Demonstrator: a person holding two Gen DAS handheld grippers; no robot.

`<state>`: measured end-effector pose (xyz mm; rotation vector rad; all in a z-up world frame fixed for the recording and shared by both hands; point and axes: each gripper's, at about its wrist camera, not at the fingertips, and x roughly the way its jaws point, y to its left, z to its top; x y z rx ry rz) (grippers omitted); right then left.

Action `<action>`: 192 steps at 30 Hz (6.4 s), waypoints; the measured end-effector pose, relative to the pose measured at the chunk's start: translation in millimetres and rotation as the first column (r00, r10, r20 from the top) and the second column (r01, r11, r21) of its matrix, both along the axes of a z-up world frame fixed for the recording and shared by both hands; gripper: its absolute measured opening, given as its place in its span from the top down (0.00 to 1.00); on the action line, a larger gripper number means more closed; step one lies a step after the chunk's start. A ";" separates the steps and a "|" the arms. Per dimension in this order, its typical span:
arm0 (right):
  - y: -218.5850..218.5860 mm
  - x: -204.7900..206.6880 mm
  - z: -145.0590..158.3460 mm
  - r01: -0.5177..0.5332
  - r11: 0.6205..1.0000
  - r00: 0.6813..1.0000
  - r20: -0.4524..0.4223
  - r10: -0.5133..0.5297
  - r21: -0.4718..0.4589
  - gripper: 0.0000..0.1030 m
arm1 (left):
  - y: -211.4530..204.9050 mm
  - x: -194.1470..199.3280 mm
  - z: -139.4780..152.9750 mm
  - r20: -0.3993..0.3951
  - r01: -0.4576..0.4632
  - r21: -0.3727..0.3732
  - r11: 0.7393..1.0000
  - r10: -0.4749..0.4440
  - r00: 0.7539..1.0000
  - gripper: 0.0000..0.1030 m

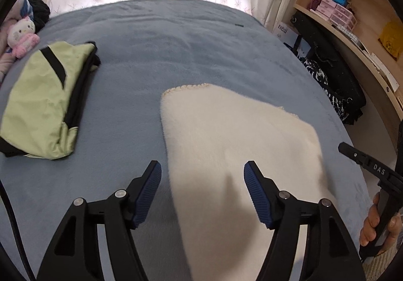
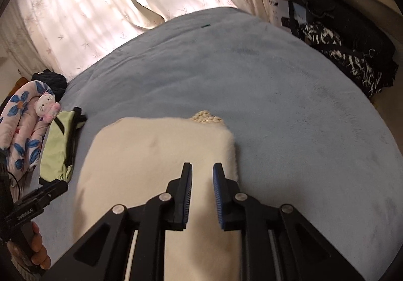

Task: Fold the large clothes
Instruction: 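Move both tools to the folded cream cardigan and grasp its sides, then lift the cardigan with the left tool while the right tool holds its other side, then lower the cardigan onto the green garment with both tools, then open both tools and pull them back from the stacked clothes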

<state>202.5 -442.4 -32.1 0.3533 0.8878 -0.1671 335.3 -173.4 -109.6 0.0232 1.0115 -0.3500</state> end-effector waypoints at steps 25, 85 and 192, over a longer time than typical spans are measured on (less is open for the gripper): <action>83.5 -96.7 80.9 -0.151 0.972 0.988 0.017 0.157 -0.180 0.46 | 29.3 -84.7 61.6 -0.046 0.020 -0.037 0.999 -0.022 0.999 0.35; -4.1 29.0 -146.6 -0.282 0.787 0.895 -0.144 0.421 0.548 0.00 | -2.3 20.0 -130.3 -0.381 0.038 -0.369 0.929 -0.189 0.905 0.00; 353.1 83.4 49.3 -0.441 0.898 0.896 -0.060 0.441 0.013 0.33 | 293.0 -1.0 42.8 0.084 -0.241 0.074 0.968 0.235 0.968 0.01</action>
